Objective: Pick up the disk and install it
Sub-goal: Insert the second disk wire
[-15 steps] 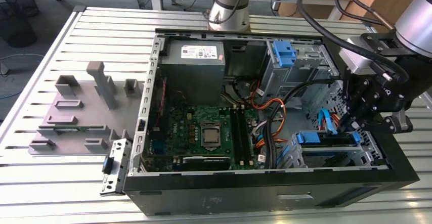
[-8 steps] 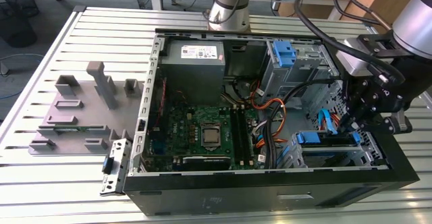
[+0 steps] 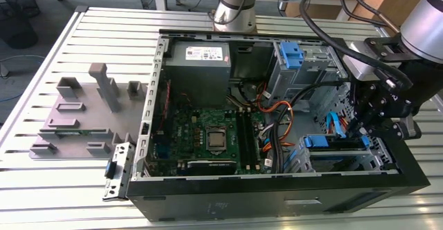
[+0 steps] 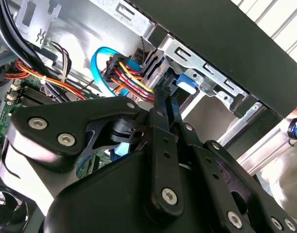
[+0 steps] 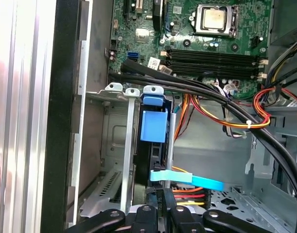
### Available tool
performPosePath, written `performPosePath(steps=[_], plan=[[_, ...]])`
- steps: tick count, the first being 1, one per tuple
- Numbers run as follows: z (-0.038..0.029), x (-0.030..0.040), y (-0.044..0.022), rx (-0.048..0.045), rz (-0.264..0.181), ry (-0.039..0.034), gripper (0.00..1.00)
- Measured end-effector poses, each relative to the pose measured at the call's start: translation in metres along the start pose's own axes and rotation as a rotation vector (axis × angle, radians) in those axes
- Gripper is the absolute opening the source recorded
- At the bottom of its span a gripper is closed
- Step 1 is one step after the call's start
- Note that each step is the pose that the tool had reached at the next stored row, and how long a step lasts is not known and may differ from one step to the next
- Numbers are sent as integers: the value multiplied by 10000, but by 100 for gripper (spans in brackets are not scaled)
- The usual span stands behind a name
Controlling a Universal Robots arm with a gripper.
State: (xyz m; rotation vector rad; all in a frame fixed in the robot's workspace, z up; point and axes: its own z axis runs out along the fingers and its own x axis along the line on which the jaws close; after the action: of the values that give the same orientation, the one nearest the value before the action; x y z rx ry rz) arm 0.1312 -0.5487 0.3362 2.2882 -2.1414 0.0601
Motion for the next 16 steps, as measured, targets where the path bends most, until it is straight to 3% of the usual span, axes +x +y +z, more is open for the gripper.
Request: performPosePath(steps=[16], plan=[[7,38,9,2,34,0,17]])
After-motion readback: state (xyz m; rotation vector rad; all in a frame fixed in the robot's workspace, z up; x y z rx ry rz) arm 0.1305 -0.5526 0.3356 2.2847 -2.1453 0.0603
